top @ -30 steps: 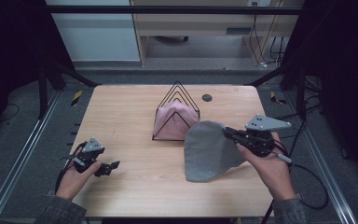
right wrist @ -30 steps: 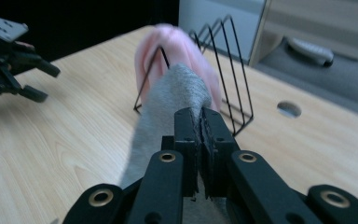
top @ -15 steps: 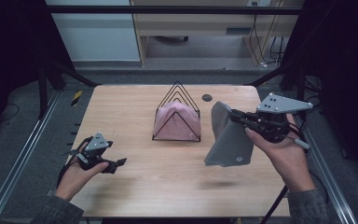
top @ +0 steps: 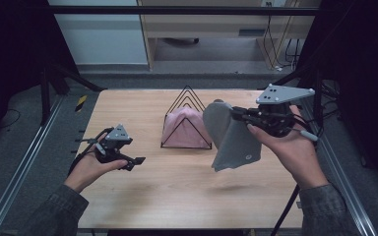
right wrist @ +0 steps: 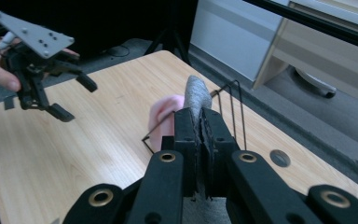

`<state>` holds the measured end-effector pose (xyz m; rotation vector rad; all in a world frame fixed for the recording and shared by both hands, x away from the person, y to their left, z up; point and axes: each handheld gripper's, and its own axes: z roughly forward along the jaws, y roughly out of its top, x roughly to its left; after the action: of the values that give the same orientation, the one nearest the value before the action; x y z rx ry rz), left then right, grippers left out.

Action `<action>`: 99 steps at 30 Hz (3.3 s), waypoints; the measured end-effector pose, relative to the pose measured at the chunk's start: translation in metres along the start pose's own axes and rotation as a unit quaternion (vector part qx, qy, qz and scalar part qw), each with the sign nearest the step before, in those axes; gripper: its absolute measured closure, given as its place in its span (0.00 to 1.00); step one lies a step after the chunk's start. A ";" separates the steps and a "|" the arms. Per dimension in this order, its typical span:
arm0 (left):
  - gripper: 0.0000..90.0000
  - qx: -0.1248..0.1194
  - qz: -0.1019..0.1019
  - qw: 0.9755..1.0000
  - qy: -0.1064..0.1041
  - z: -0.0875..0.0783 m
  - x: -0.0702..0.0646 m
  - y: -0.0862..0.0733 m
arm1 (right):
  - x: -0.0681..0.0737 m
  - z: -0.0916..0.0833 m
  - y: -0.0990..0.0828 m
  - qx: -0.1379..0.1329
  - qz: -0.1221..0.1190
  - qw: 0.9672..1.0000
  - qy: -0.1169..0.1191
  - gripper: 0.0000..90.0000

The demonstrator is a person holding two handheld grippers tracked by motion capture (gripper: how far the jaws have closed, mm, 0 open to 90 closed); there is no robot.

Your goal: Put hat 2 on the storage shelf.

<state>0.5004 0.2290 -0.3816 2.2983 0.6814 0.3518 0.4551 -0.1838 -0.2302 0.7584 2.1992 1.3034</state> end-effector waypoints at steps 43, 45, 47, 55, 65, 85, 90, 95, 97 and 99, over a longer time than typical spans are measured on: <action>0.67 -0.034 0.095 0.994 -0.046 0.009 -0.034 0.060 | 0.077 0.073 0.015 0.030 -0.050 0.993 0.098 0.96; 0.78 -0.035 0.094 0.993 -0.054 0.010 -0.033 0.061 | 0.076 0.072 0.013 0.029 -0.046 0.994 0.098 0.96; 0.87 -0.045 0.087 0.993 -0.062 0.011 -0.034 0.062 | 0.073 0.070 0.010 0.029 -0.043 0.994 0.094 0.96; 0.97 -0.043 0.094 0.993 -0.052 -0.007 -0.040 0.078 | 0.051 0.058 0.005 0.028 -0.022 0.997 0.069 0.96; 0.97 -0.019 0.111 0.993 -0.022 -0.034 -0.043 0.123 | 0.028 0.041 0.021 0.012 -0.010 0.999 0.047 0.96; 0.97 -0.061 0.105 0.993 0.006 -0.073 -0.023 0.181 | -0.002 0.021 0.076 -0.015 -0.007 0.999 0.027 0.96; 0.97 -0.065 0.101 0.993 0.017 -0.077 -0.018 0.190 | -0.009 0.022 0.086 -0.019 -0.004 1.000 0.024 0.96; 0.97 -0.069 0.090 0.993 0.025 -0.077 -0.011 0.195 | -0.016 0.028 0.092 -0.022 0.000 1.000 0.019 0.96; 0.97 -0.064 0.094 0.993 0.034 -0.078 -0.009 0.196 | -0.018 0.031 0.093 -0.020 0.002 1.000 0.018 0.96; 0.97 -0.068 0.090 0.993 0.040 -0.080 -0.008 0.197 | -0.020 0.036 0.095 -0.020 0.006 1.000 0.016 0.96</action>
<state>0.5336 0.1476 -0.1875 2.2296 0.4743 0.5599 0.5137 -0.1374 -0.1593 0.7410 2.1898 1.3698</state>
